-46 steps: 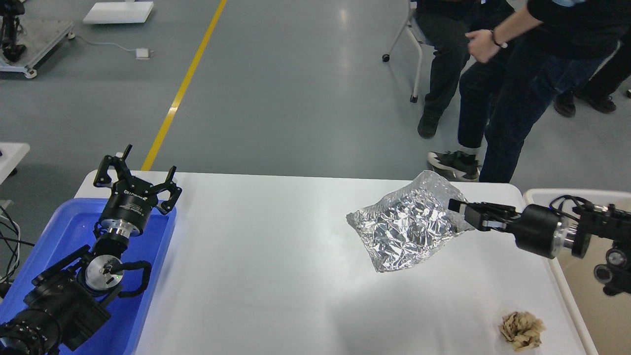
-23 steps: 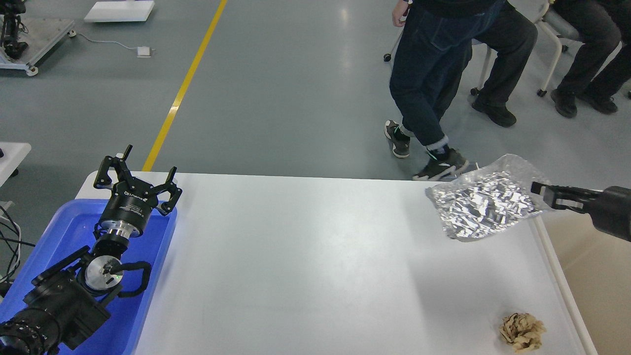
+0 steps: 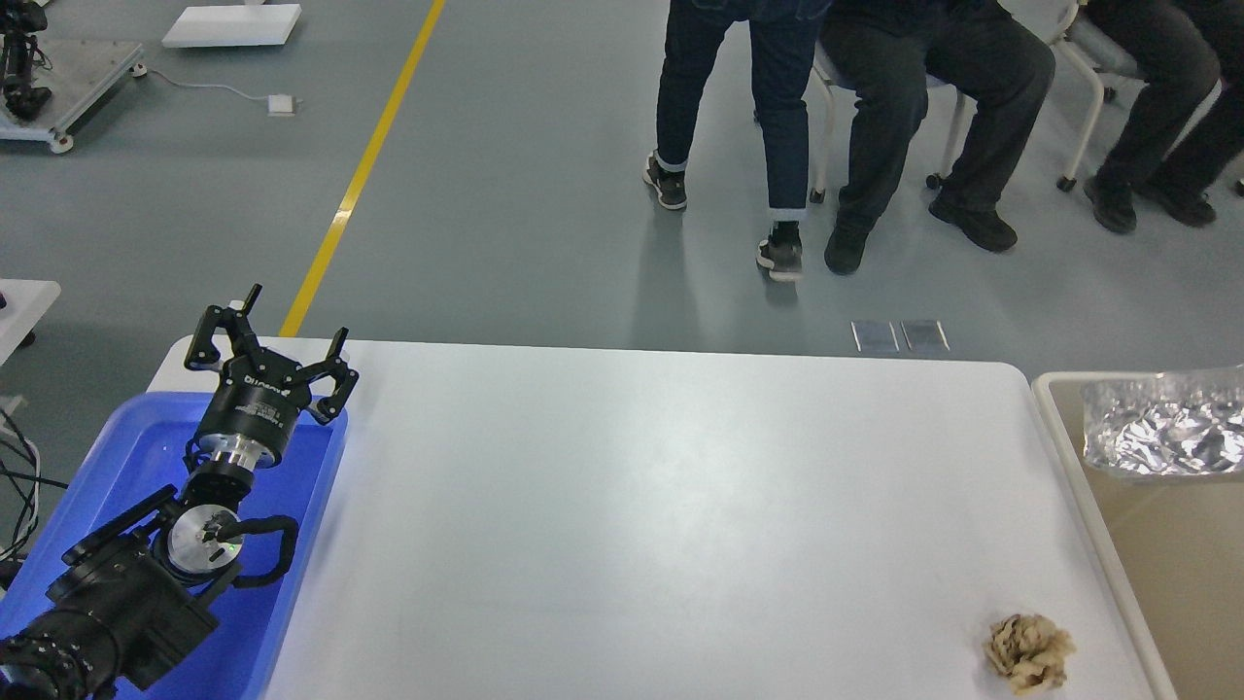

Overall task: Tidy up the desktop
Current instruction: 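Release the foil bag into the white bin with the right gripper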

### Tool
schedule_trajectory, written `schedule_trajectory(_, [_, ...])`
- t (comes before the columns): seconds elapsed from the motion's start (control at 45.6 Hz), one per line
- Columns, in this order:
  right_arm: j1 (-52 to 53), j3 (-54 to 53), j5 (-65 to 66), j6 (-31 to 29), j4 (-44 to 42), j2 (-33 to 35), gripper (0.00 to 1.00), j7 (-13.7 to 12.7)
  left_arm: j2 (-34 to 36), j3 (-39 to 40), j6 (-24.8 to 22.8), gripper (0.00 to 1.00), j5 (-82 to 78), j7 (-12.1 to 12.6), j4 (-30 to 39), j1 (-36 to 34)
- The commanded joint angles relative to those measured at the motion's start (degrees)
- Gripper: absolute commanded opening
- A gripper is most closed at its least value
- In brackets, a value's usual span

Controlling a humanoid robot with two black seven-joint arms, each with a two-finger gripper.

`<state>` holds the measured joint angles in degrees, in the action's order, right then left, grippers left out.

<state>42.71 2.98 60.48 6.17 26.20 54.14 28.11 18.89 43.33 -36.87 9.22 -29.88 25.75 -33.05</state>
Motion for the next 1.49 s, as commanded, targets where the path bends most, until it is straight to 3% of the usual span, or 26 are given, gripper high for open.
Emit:
schedule_trajectory(0.0, [-6.6,-0.1,-13.8,-0.5,-12.6,-5.4,0.00,0.0,0.0,0.0,0.0,1.00,0.0,0.0,0.0,0.0])
schedule_trajectory(0.219, [-10.6,-0.1,-32.3,-1.0,-17.8,-11.0,0.00,-2.5,0.0,0.0,0.0,1.00,0.0,0.0,0.0,0.0])
schedule_trajectory(0.592, [-12.6,-2.8,-63.7,-1.5,-17.8,-18.8,0.00,-18.5,0.0,0.0,0.0,1.00,0.0,0.0,0.0,-0.1])
schedule_trajectory(0.745, [-12.9,-12.5,-71.3,-2.1,-17.8,-20.3,0.00,-27.6,0.0,0.0,0.0,1.00,0.0,0.0,0.0,-0.1])
schedule_trajectory(0.811, [-13.1,-17.6,-71.5,-1.8,-17.8,-20.8,0.00,-30.1,0.0,0.0,0.0,1.00,0.0,0.0,0.0,-0.1])
schedule_trajectory(1.183, [-13.2,-21.2,-71.4,-1.3,-19.9,-24.7,0.00,-30.8,0.0,0.0,0.1,1.00,0.0,0.0,0.0,-0.1])
schedule_trajectory(1.227, [-13.2,-21.3,-71.5,-1.4,-19.9,-24.7,0.34,-30.7,0.0,-0.1,0.1,1.00,0.0,0.0,0.0,-0.1])
schedule_trajectory(1.271, [-13.1,-21.4,-71.5,-1.2,-20.0,-24.7,0.86,-30.4,0.0,-0.1,0.1,1.00,0.0,0.0,0.0,-0.1])
schedule_trajectory(1.293, [-12.9,-21.4,-71.5,-1.2,-20.0,-24.7,0.93,-30.3,0.0,0.0,0.1,1.00,0.0,0.0,0.0,-0.1])
schedule_trajectory(1.337, [-12.7,-21.4,-71.5,-1.6,-20.0,-24.7,0.99,-30.3,0.0,0.0,0.1,1.00,0.0,0.0,0.0,-0.1])
schedule_trajectory(1.468, [-11.9,-21.3,-71.4,-1.8,-19.9,-24.3,1.00,-30.2,0.0,0.0,0.1,1.00,0.0,0.0,0.0,-0.1])
